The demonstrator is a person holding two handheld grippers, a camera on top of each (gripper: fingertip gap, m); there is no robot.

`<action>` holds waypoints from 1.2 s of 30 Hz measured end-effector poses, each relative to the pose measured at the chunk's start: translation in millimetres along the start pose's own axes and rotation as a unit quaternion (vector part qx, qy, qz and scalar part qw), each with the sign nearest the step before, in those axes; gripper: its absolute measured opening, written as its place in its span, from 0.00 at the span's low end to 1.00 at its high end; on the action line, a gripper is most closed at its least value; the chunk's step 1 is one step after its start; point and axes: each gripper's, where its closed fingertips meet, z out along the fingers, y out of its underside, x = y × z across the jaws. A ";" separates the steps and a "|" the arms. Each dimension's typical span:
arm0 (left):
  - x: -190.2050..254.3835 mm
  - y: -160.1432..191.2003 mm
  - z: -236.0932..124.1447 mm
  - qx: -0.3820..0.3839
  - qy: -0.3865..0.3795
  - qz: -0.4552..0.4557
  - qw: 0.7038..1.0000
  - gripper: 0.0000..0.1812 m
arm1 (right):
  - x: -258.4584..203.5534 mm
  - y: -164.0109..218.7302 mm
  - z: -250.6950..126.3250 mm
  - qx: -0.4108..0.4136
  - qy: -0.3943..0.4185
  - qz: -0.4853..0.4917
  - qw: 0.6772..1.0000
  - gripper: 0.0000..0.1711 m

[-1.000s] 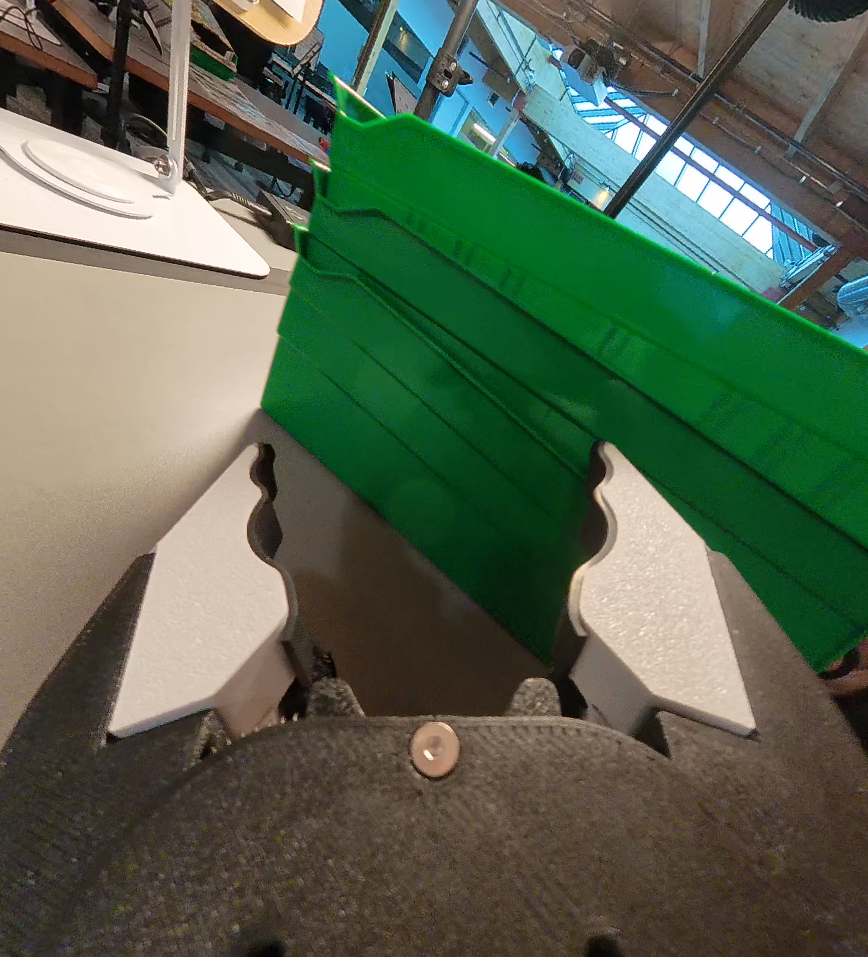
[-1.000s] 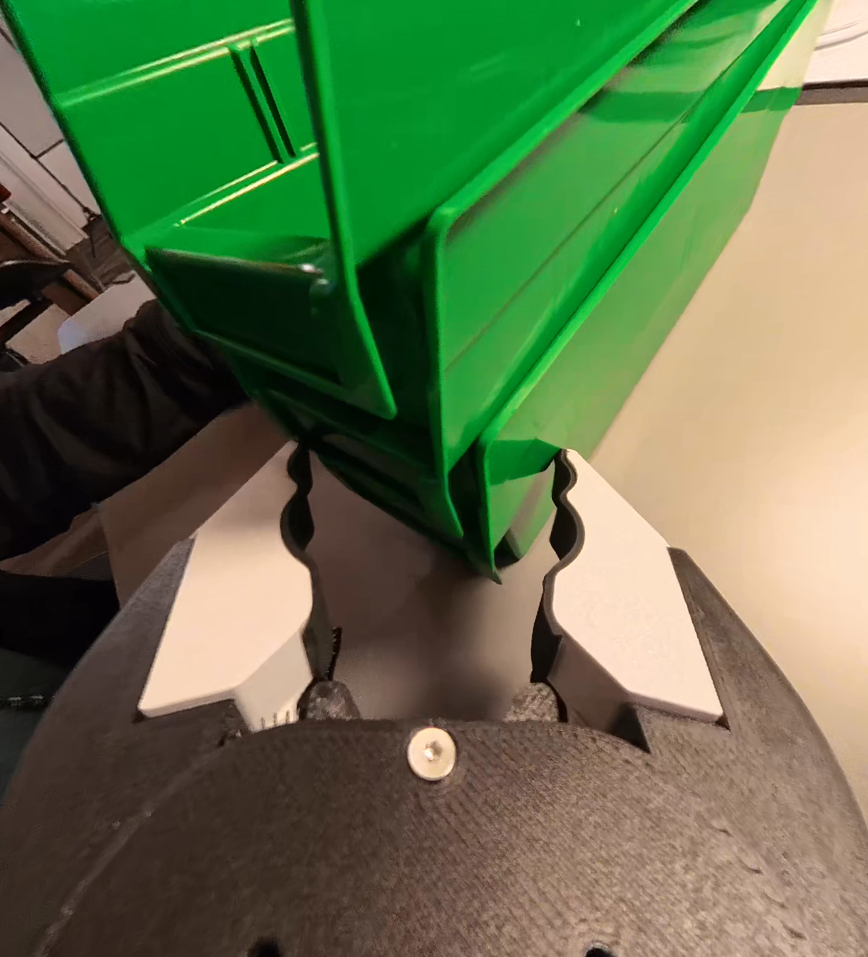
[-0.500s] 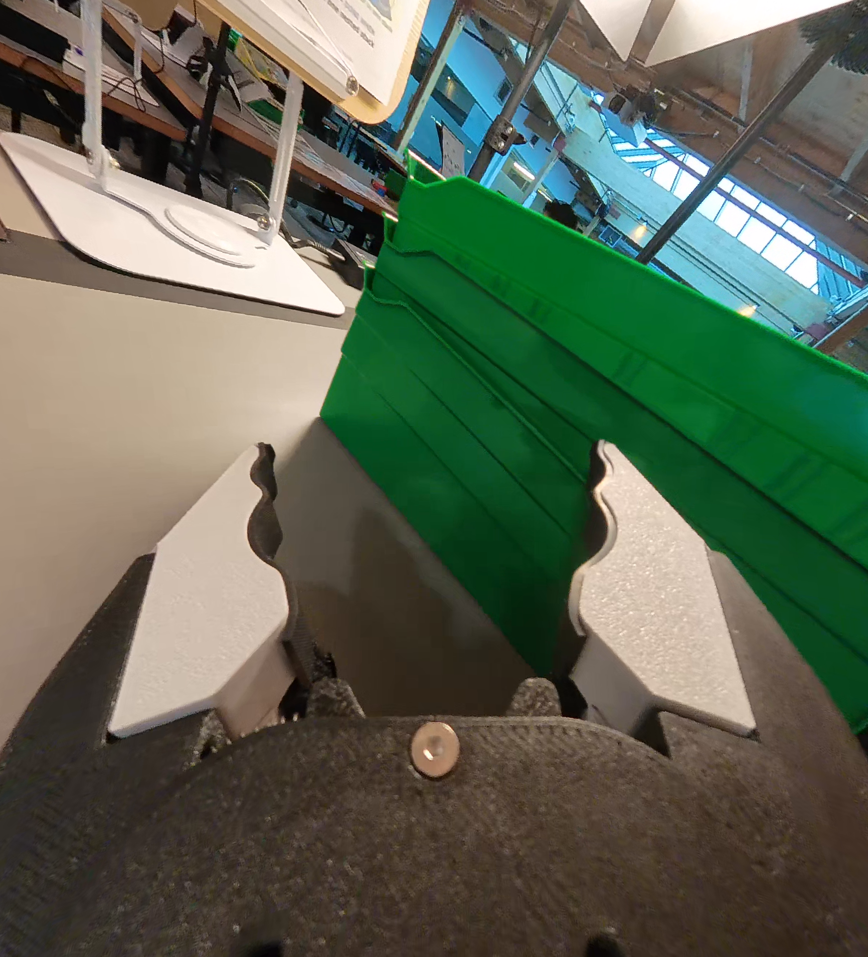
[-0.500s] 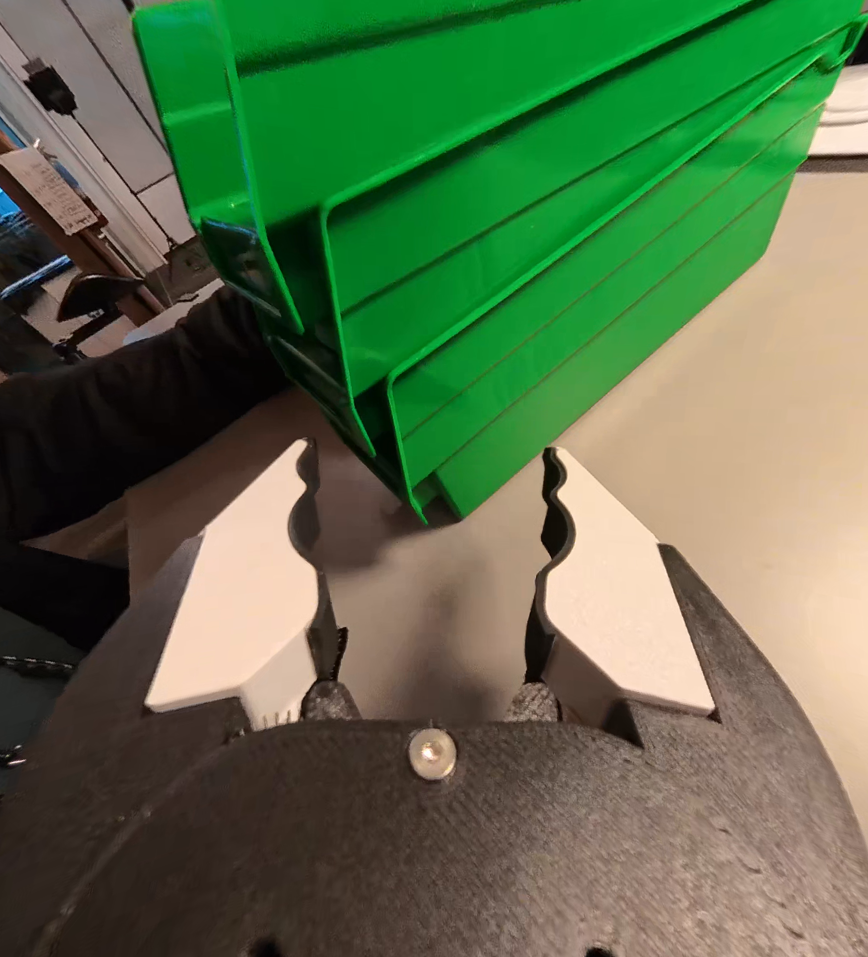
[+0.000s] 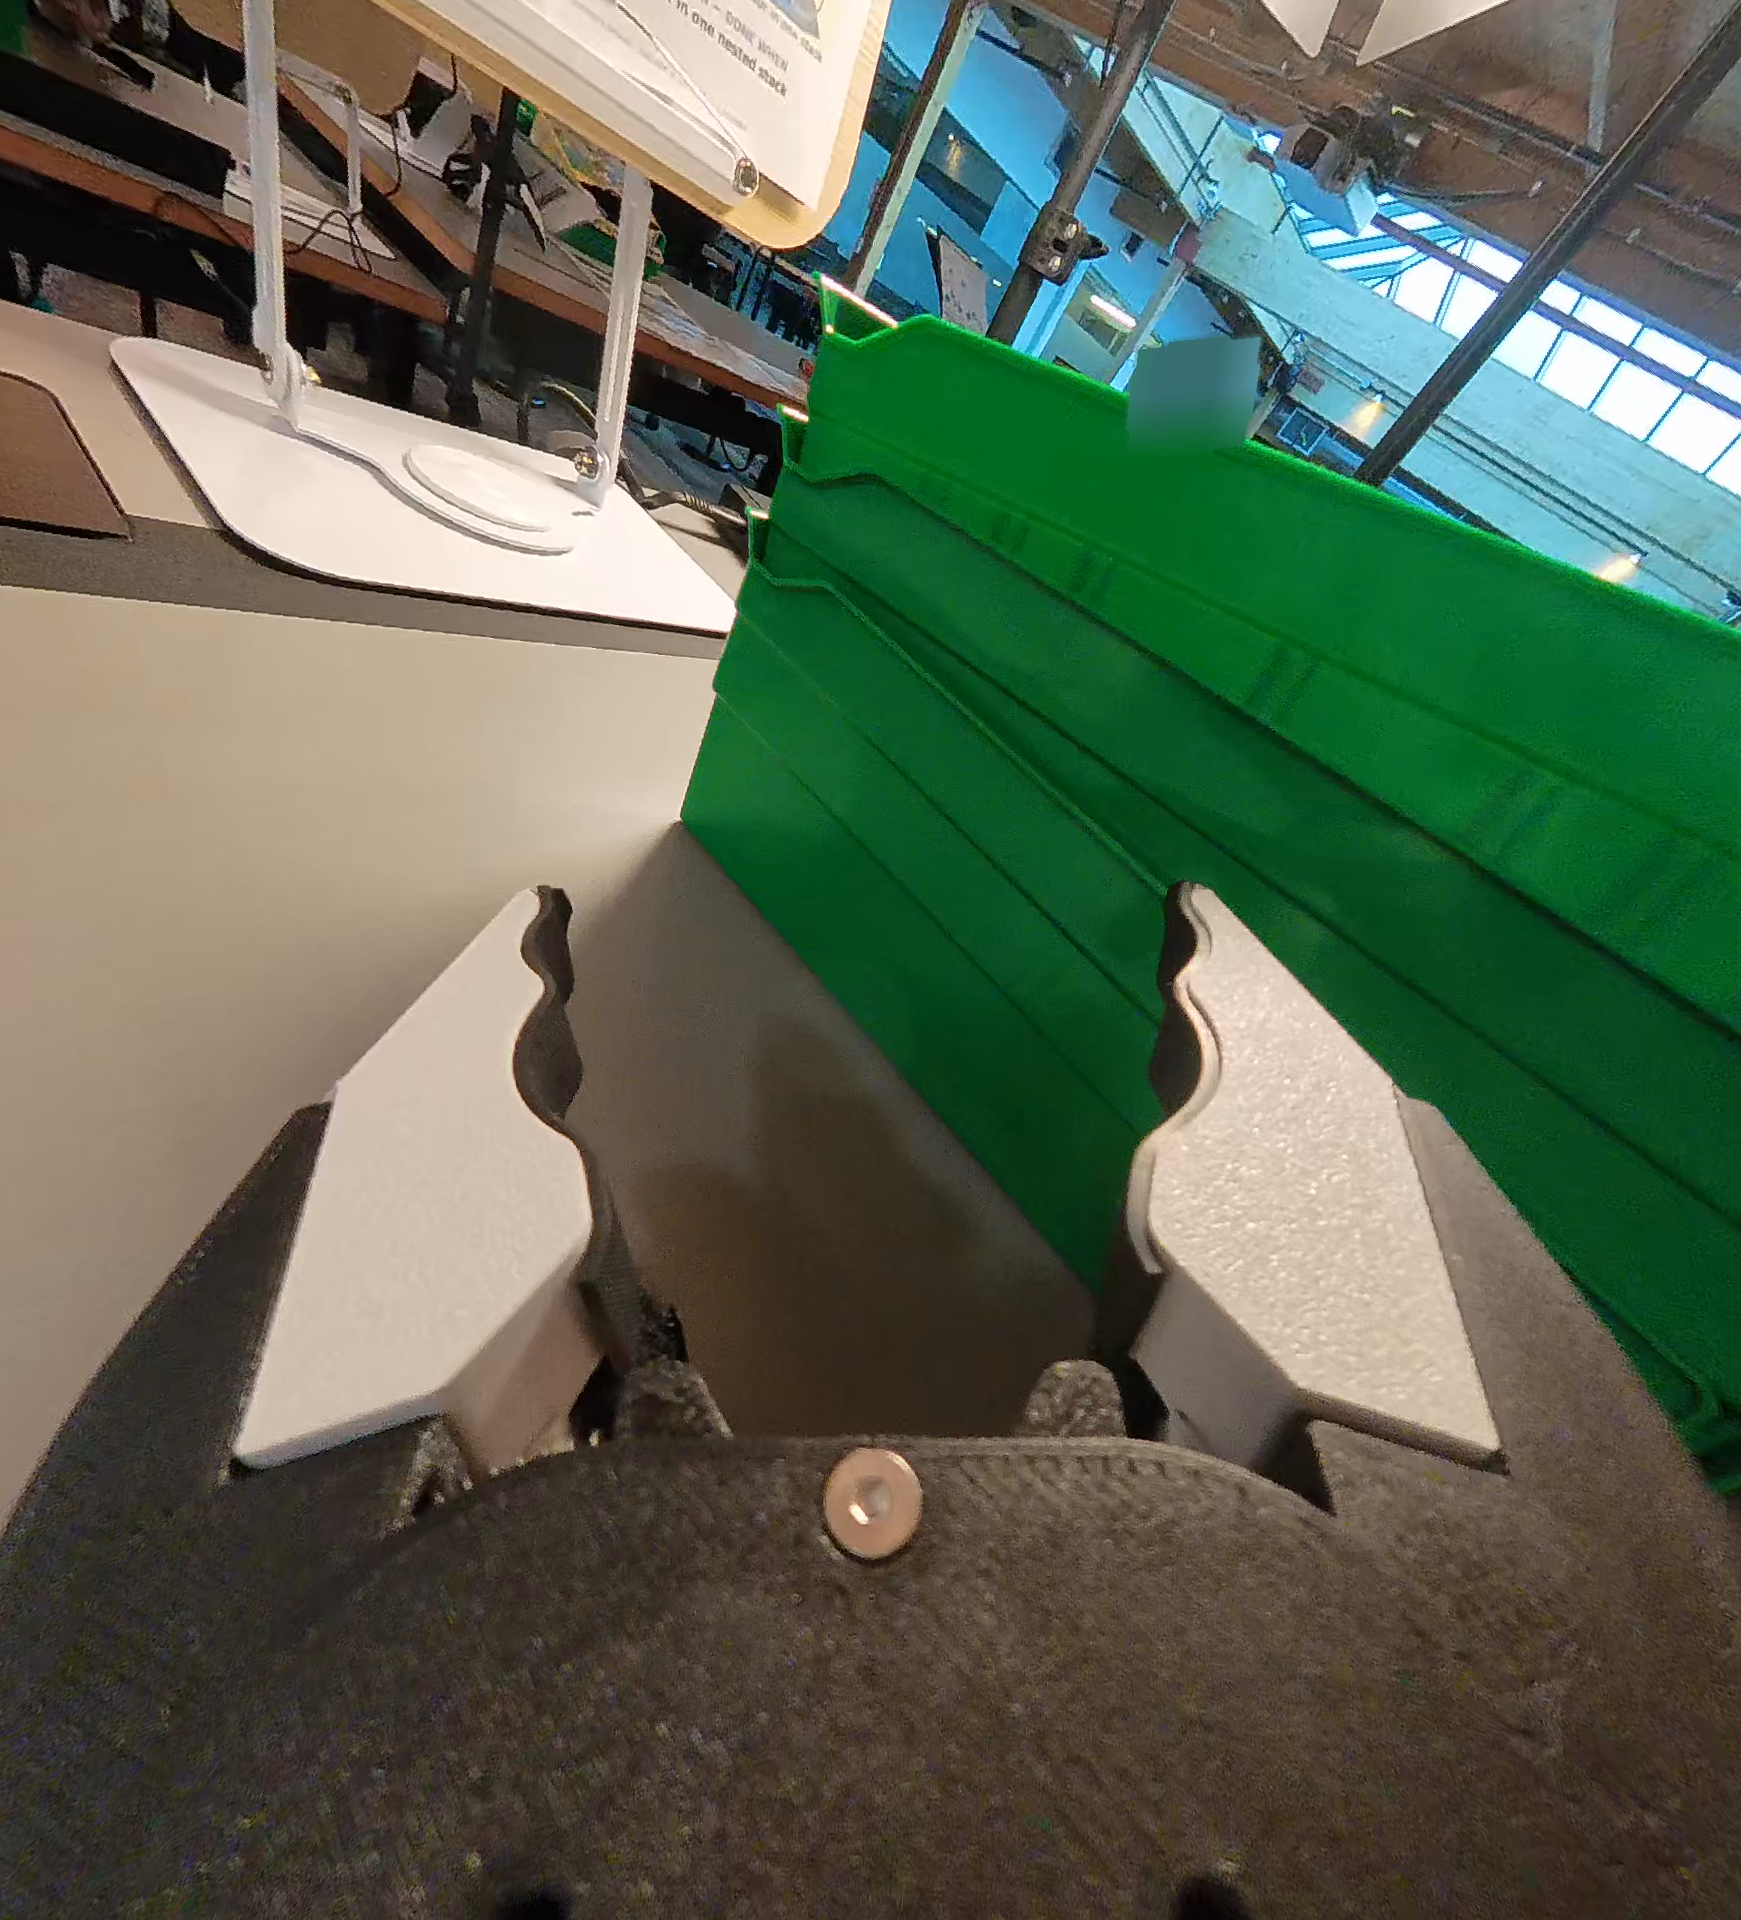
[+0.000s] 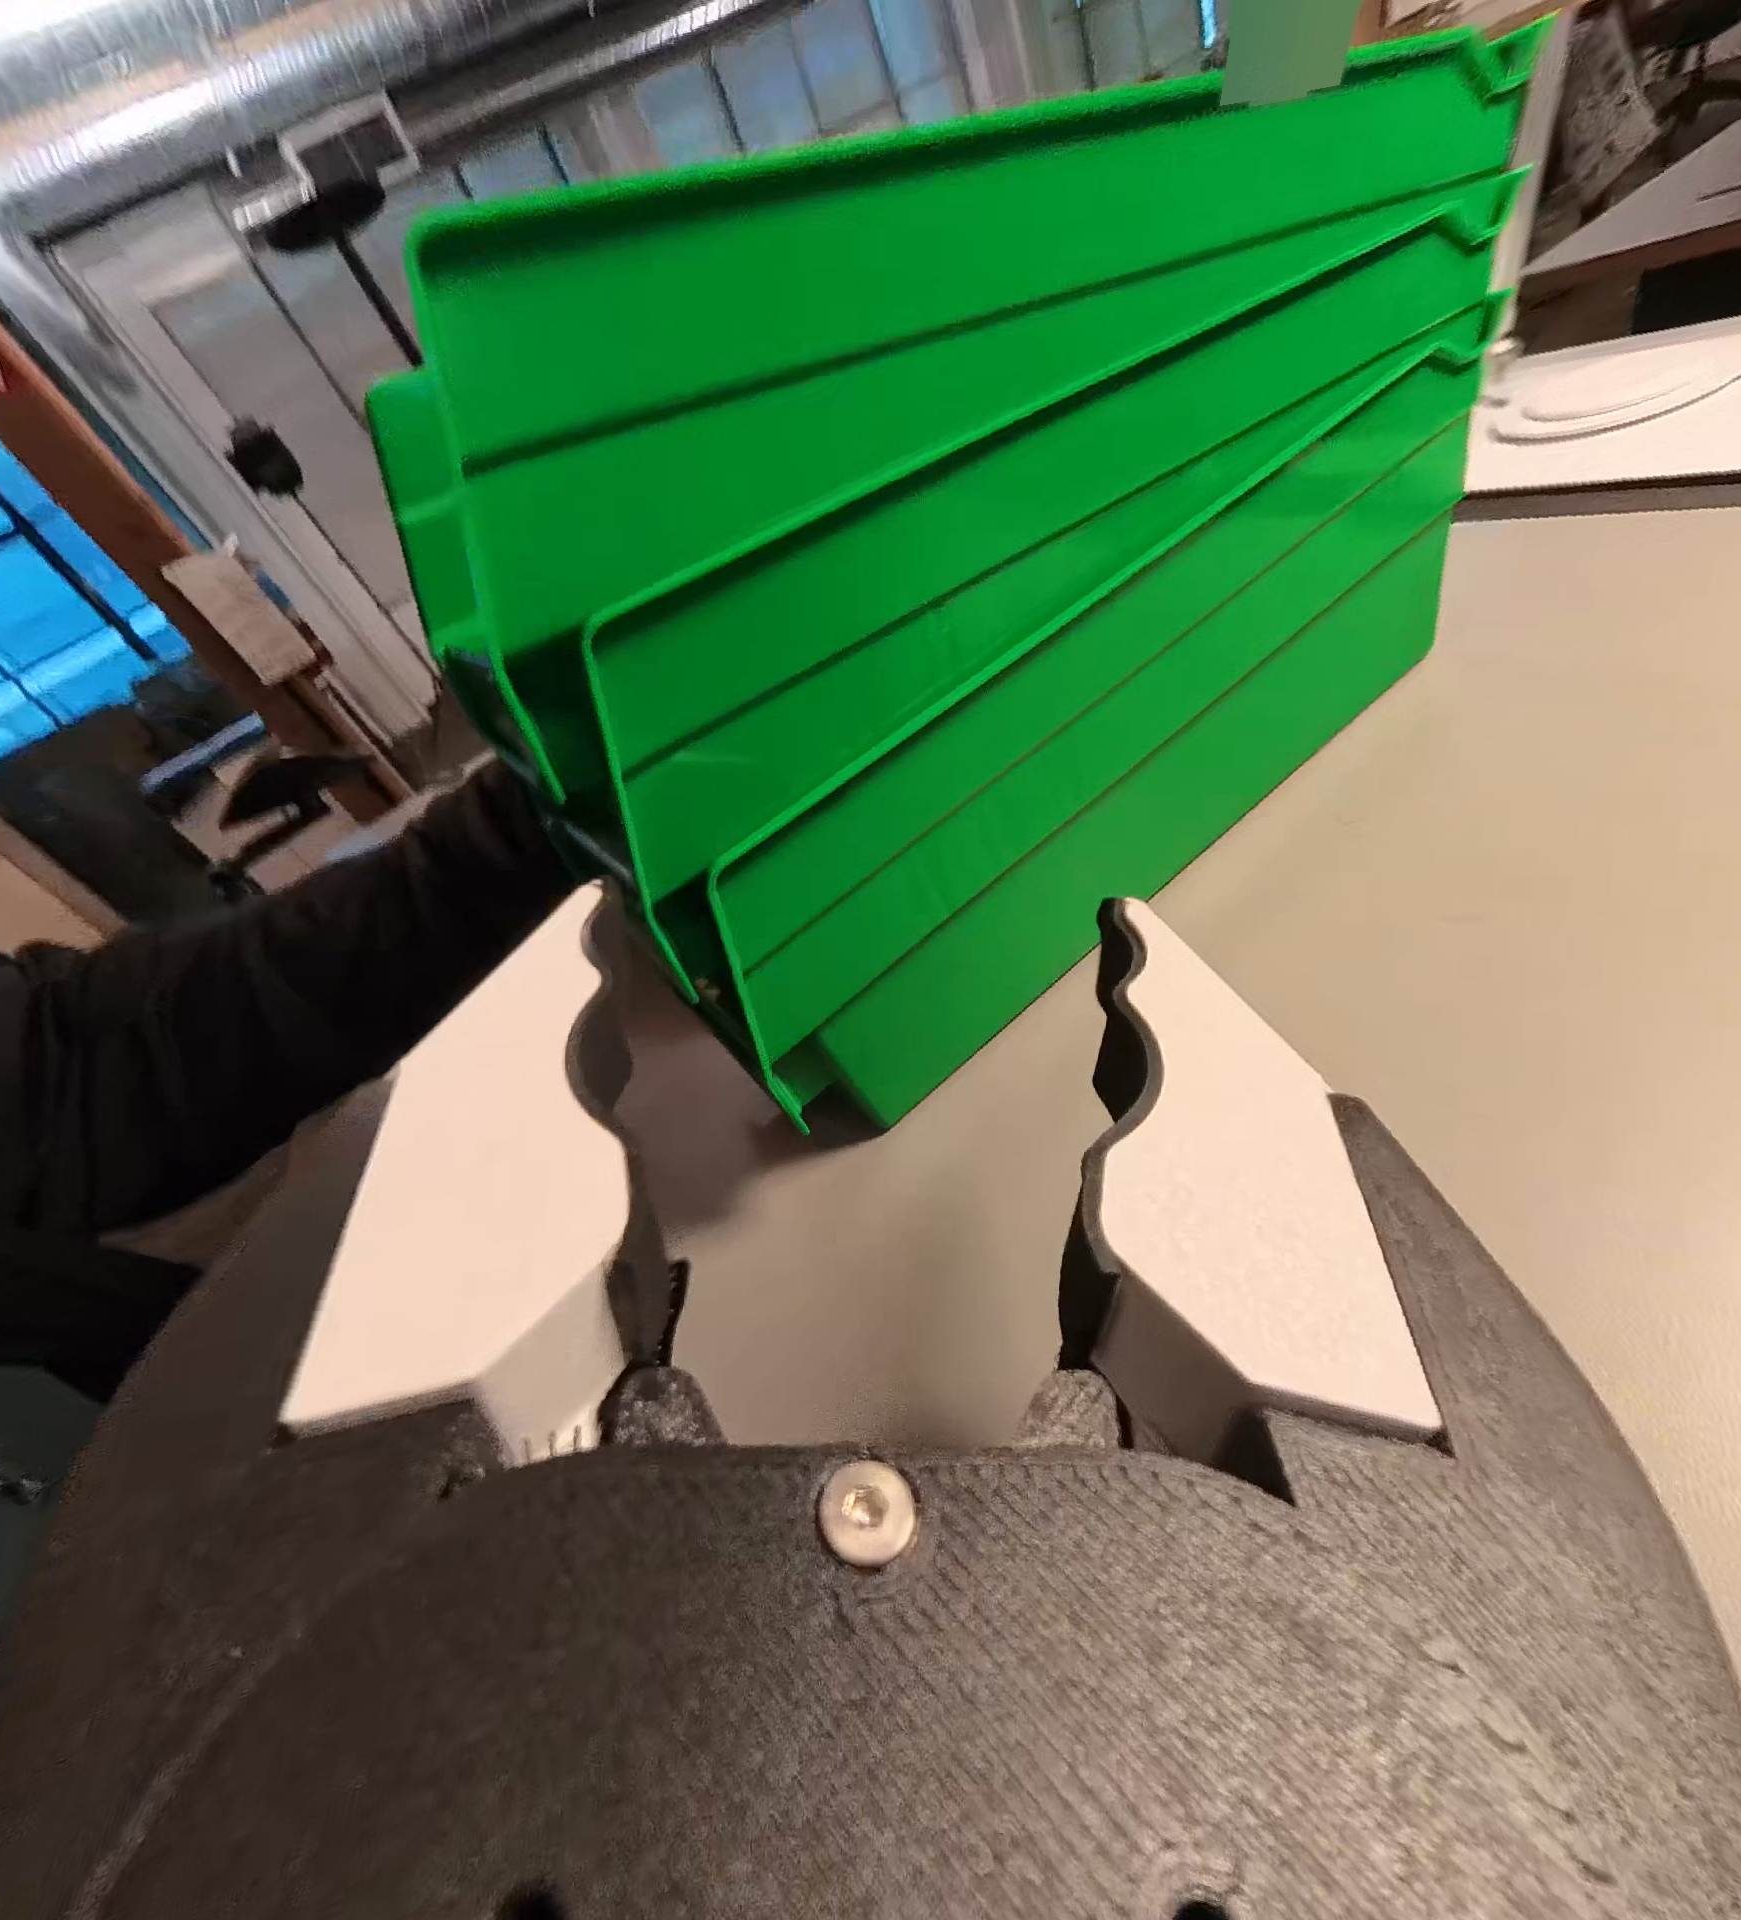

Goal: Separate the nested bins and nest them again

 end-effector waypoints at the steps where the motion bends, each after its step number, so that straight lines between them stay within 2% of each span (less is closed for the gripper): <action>1: -0.3 -0.1 -0.1 0.000 0.000 -0.002 1.000 0.62 | 3.0 -2.9 -3.5 0.012 0.001 0.014 1.000 0.52; 13: 1.7 1.0 0.3 -0.002 -0.006 0.015 1.000 0.61 | -2.3 7.3 -2.0 -0.018 -0.004 0.017 1.000 0.51; 36: 1.7 2.1 -2.0 -0.003 -0.020 0.033 0.999 0.61 | -3.0 6.7 -4.5 -0.013 -0.005 0.023 1.000 0.50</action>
